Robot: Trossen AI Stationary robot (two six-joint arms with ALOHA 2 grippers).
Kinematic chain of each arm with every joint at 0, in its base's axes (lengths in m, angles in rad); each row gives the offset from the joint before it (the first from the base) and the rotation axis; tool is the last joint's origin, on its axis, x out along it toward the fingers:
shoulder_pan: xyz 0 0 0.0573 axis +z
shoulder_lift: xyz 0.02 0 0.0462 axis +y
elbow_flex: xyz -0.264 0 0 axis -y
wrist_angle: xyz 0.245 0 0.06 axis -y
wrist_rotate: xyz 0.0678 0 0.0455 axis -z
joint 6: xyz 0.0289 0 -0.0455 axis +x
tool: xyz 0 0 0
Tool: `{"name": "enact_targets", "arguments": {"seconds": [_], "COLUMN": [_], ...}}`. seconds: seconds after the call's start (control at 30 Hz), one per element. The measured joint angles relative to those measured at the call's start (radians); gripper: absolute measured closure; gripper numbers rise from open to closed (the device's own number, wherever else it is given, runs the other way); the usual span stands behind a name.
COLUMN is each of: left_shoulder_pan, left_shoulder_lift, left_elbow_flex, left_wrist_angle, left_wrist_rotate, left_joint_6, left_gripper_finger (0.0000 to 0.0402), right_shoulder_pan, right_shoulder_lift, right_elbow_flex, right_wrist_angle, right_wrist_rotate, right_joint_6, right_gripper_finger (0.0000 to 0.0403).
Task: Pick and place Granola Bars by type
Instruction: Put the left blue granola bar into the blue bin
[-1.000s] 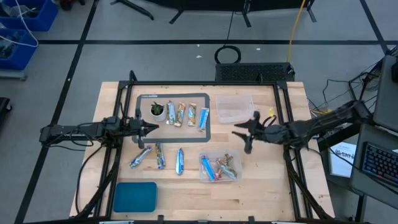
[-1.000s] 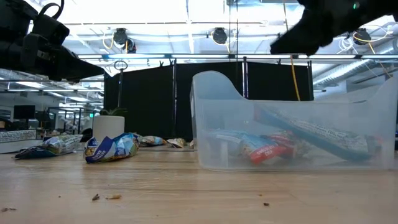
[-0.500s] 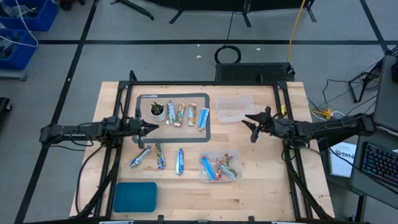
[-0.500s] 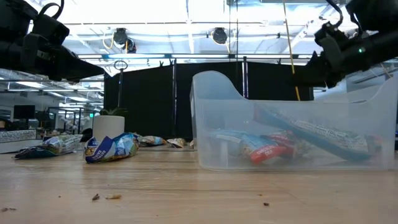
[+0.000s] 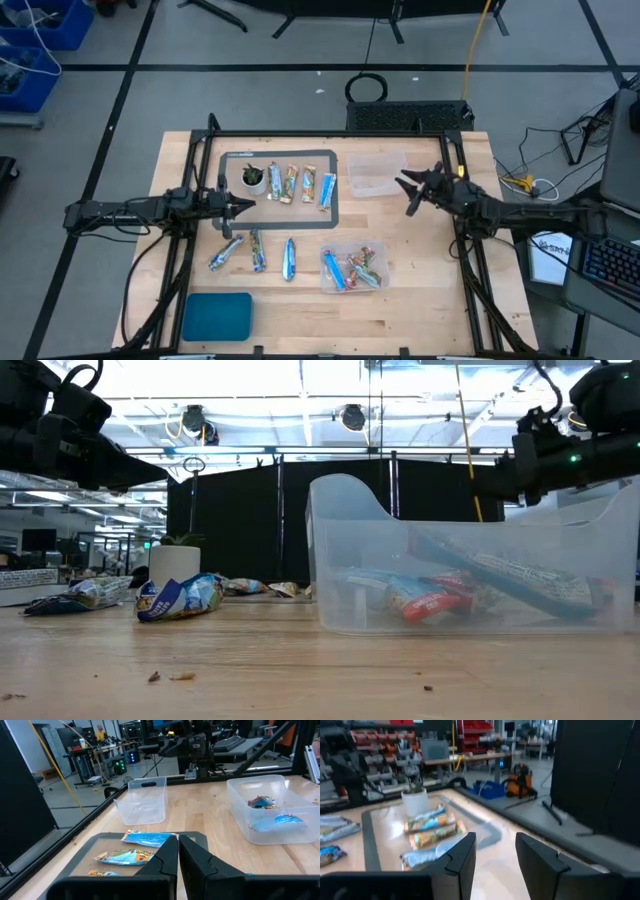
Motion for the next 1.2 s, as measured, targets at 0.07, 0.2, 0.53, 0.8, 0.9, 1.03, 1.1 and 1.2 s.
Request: {"name": "enact_targets", "arguments": {"seconds": [0.07, 0.2, 0.53, 0.8, 0.9, 1.03, 1.1, 1.2], "left_shoulder_pan": [0.000, 0.000, 0.000, 0.000, 0.000, 0.000, 0.000, 0.000], "left_shoulder_lift": [0.000, 0.000, 0.000, 0.000, 0.000, 0.000, 0.000, 0.000], "left_elbow_flex": [0.000, 0.000, 0.000, 0.000, 0.000, 0.000, 0.000, 0.000], "left_wrist_angle": [0.005, 0.031, 0.191, 0.176, 0.176, 0.130, 0.122, 0.104], "left_wrist_rotate": [0.000, 0.000, 0.002, -0.041, -0.026, -0.026, -0.026, -0.026], "left_joint_6": [-0.002, -0.055, -0.212, -0.199, -0.213, -0.212, -0.201, -0.192], "left_gripper_finger": [0.0378, 0.0378, 0.0378, 0.0378, 0.0378, 0.0378, 0.0378, 0.0378], "right_shoulder_pan": [-0.018, -0.036, -0.039, -0.039, -0.039, -0.043, -0.047, -0.049], "right_shoulder_lift": [-0.011, -0.029, -0.034, -0.075, -0.109, -0.147, -0.161, -0.182], "right_elbow_flex": [-0.001, -0.001, -0.003, -0.004, -0.004, -0.004, -0.004, -0.014], "right_wrist_angle": [-0.002, -0.016, -0.031, -0.049, -0.074, -0.081, -0.081, -0.090], "right_wrist_rotate": [-0.002, -0.022, -0.026, -0.028, -0.032, -0.102, -0.106, -0.110], "right_joint_6": [-0.026, -0.078, -0.172, -0.137, -0.131, -0.118, -0.115, -0.110], "right_gripper_finger": [0.0273, 0.0273, 0.0273, 0.0273, 0.0273, 0.0273, 0.0273, 0.0273]}}
